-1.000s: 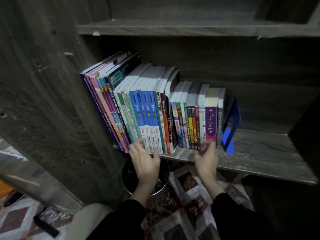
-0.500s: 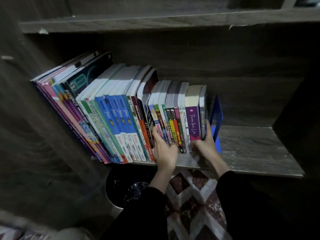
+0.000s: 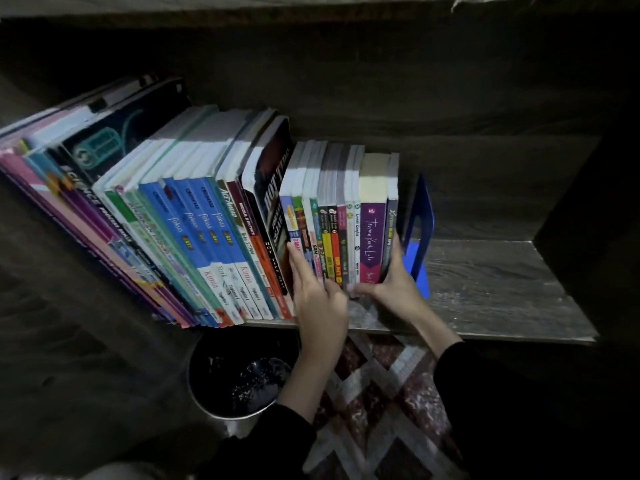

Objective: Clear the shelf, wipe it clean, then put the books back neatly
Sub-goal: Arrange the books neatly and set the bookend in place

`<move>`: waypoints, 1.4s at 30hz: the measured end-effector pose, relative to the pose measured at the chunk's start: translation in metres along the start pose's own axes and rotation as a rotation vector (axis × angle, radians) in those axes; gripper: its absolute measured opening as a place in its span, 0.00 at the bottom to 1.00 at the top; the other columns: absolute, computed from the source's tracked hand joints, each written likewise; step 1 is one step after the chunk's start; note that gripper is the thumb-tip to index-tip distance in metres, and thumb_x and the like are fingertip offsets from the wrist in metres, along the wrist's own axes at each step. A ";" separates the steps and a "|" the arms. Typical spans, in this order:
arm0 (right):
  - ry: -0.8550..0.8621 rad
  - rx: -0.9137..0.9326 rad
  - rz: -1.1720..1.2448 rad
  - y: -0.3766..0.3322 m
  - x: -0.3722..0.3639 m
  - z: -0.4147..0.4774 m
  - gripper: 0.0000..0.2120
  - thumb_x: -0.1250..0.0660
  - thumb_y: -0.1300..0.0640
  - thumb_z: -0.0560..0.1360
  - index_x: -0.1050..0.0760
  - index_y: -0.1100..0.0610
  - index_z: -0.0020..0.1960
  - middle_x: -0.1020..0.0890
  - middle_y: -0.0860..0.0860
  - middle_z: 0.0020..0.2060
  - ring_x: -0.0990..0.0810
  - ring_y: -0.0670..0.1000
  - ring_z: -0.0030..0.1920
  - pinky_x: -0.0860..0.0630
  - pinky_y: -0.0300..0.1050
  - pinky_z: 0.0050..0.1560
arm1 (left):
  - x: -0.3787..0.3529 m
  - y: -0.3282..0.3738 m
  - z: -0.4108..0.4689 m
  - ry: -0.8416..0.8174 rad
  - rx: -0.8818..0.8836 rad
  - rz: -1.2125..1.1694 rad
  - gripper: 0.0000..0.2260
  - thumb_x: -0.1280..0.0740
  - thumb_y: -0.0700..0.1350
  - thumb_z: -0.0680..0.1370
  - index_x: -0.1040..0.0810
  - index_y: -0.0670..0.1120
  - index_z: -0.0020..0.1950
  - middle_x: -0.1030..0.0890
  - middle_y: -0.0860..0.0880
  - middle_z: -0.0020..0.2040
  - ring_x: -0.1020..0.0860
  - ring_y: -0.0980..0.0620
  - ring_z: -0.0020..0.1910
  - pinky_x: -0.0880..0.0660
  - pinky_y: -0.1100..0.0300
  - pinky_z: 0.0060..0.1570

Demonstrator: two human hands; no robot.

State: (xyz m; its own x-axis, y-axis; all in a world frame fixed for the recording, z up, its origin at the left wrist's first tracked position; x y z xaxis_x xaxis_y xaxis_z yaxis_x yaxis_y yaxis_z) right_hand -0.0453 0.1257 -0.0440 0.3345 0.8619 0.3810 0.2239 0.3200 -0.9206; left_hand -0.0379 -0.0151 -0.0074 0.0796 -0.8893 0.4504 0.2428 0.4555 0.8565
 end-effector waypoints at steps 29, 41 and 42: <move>0.516 -0.172 0.550 0.016 0.046 -0.024 0.21 0.45 0.49 0.82 0.37 0.55 0.72 0.30 0.52 0.67 0.31 0.54 0.67 0.38 0.51 0.69 | -0.014 0.020 0.001 -0.242 0.864 -0.918 0.38 0.34 0.35 0.67 0.43 0.40 0.76 0.35 0.42 0.73 0.35 0.44 0.71 0.33 0.50 0.65; 0.187 -0.230 0.724 0.041 0.012 0.033 0.42 0.43 0.24 0.67 0.33 0.50 0.72 0.26 0.51 0.66 0.27 0.55 0.65 0.37 0.57 0.71 | -0.047 0.022 -0.014 -0.318 1.006 -0.954 0.06 0.41 0.30 0.72 0.29 0.39 0.44 0.27 0.43 0.65 0.26 0.47 0.61 0.30 0.59 0.59; 0.173 -0.219 0.761 0.040 0.008 0.036 0.41 0.43 0.24 0.68 0.32 0.50 0.72 0.25 0.52 0.67 0.27 0.55 0.66 0.35 0.56 0.70 | -0.048 0.022 -0.015 -0.304 1.012 -0.956 0.09 0.42 0.29 0.72 0.27 0.37 0.48 0.32 0.41 0.71 0.31 0.44 0.68 0.32 0.57 0.64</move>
State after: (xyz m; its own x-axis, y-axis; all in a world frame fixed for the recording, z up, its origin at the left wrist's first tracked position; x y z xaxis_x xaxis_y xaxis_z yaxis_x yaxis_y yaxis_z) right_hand -0.0661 0.1596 -0.0809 0.6002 0.7338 -0.3183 0.0466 -0.4293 -0.9019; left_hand -0.0223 0.0365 -0.0139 0.0428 -0.8820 -0.4693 -0.7105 -0.3571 0.6064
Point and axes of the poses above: each hand's wrist, its own z-axis towards the middle knuckle, its own x-axis out of the back of the hand, y = z × x, the point moved 2 cm from there along z, towards the middle knuckle
